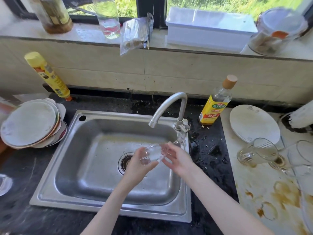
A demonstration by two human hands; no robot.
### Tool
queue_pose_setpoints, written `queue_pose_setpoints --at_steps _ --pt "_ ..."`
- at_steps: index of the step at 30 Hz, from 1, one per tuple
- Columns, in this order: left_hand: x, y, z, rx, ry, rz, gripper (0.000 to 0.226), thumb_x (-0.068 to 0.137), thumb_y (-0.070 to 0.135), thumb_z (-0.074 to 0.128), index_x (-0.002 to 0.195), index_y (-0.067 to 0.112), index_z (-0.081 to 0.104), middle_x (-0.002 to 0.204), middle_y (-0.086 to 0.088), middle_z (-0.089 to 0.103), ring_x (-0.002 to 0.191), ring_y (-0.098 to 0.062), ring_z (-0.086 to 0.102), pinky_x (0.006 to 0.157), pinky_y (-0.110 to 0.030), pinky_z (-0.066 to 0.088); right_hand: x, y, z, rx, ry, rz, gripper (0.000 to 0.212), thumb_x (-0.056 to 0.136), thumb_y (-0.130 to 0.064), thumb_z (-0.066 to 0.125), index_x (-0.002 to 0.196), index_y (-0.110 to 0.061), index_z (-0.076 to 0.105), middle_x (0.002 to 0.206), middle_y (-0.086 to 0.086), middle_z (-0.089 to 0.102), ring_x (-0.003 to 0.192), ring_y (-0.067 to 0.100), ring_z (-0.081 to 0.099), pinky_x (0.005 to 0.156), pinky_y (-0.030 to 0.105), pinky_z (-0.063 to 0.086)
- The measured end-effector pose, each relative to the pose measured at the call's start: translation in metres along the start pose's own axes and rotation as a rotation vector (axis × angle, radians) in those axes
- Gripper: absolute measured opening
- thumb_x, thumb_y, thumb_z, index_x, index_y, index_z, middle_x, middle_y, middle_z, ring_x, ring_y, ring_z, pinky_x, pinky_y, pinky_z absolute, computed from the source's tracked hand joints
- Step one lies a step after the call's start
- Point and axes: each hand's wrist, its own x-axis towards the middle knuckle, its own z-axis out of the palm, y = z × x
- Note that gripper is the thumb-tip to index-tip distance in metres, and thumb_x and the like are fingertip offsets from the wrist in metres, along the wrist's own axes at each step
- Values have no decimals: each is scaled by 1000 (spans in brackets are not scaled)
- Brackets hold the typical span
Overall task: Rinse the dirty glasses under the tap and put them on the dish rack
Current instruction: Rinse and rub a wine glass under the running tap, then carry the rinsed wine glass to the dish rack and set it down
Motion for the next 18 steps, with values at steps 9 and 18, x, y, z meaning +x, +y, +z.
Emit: queue_pose_setpoints --at_steps 9,18 --pt "8 -1 -22 669 -71 286 61 80 48 63 131 21 43 129 6 53 119 -13 48 98 -35 38 -36 -1 17 -596 104 -585 20 90 -21 63 105 -12 72 98 -12 68 93 4 61 77 7 46" --pt "-2 5 -68 1157 -241 488 76 80 68 18 145 30 18 154 4 15 144 -19 4 113 -49 6 -68 31 26 -890 328 -786 22 86 -19 66 83 1 71 78 -2 60 78 5 52 71 13 38"
